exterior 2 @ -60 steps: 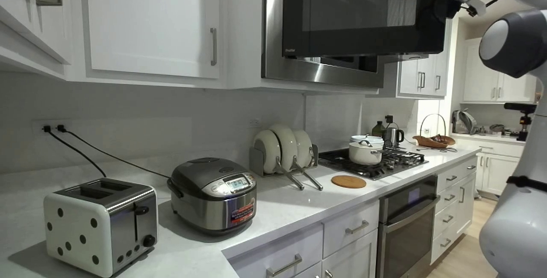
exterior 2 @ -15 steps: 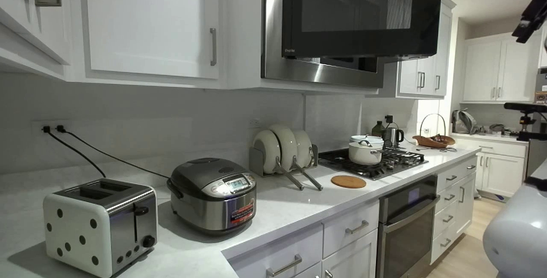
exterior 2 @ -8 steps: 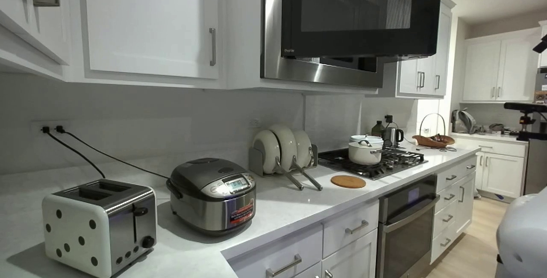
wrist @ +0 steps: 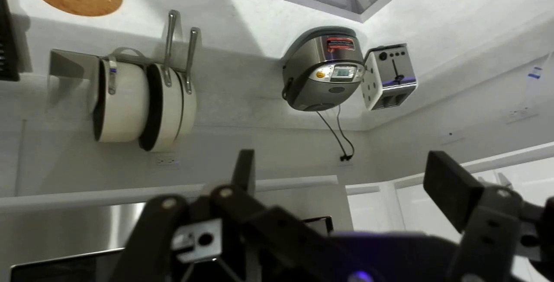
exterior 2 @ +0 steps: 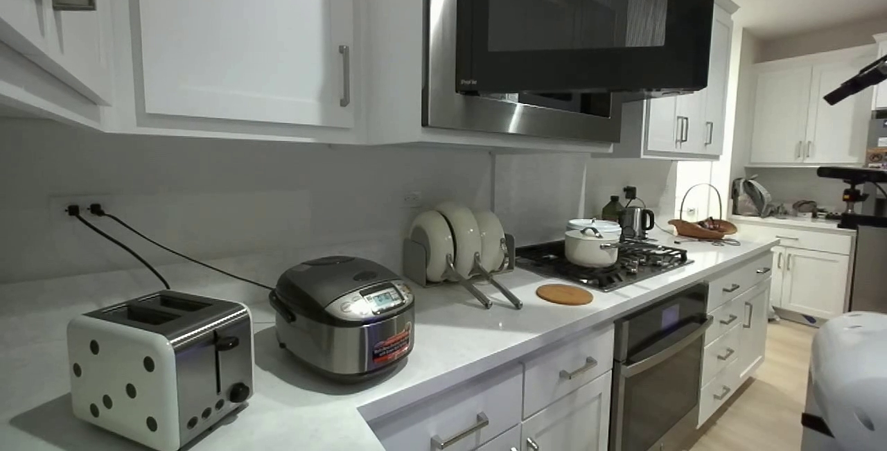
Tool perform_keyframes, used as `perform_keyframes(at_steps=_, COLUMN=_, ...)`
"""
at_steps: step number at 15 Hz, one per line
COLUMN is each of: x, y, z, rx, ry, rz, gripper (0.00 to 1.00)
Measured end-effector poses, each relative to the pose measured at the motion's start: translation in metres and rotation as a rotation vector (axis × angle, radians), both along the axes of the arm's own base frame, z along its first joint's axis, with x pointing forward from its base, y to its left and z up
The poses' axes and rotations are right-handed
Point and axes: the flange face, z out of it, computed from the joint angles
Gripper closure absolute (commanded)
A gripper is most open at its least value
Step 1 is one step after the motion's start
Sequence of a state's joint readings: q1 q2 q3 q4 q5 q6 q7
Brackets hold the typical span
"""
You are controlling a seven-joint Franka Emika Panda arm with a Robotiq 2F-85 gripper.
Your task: Open the microwave door
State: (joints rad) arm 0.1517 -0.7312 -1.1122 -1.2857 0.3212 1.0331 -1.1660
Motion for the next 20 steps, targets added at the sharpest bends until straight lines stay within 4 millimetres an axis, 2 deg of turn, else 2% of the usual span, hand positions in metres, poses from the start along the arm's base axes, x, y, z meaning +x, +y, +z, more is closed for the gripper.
perform_keyframes(at_steps=5, x=0.068, y=0.027, z=0.004, rx=-0.010, ry=-0.027, rz=0.127, gripper=0.00)
perform_keyframes(at_steps=9, x=0.117, y=0.040, z=0.004, rx=-0.015, ry=-0.093, rz=0.121, gripper=0.00)
perform_keyframes(at_steps=13, x=0.154, y=0.051, z=-0.004, rx=-0.013, ry=-0.125, rz=0.102, gripper=0.00)
perform_keyframes(at_steps=20, x=0.199, y=0.073, z=-0.012, rx=-0.050, ry=-0.186, rz=0.077, gripper=0.00)
